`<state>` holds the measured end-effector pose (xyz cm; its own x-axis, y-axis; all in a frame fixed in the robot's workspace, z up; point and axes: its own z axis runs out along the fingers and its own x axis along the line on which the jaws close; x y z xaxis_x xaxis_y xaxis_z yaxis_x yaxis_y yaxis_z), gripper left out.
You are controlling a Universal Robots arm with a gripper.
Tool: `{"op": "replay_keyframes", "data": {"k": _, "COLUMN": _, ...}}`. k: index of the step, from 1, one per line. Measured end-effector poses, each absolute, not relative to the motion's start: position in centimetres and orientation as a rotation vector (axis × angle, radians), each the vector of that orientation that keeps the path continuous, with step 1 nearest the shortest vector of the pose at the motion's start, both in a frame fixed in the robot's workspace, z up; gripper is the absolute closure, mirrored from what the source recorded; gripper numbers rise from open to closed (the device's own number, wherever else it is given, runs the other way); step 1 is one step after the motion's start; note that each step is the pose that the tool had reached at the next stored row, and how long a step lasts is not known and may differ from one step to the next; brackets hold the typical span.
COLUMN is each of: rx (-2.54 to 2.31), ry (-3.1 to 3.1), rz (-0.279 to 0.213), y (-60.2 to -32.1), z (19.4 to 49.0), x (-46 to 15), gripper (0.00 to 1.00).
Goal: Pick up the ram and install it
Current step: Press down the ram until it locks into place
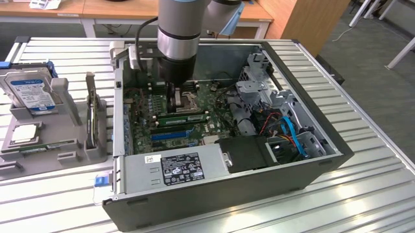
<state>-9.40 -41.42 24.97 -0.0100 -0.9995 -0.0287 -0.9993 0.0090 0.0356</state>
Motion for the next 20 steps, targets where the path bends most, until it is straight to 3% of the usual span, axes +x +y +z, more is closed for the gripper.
{"op": "replay_keyframes", "data": {"k": 20, "rx": 2.207, "ry": -2.228, "rz": -0.071, "y": -41.4, "z": 29.3, "x": -9.4, "gripper": 0.9}}
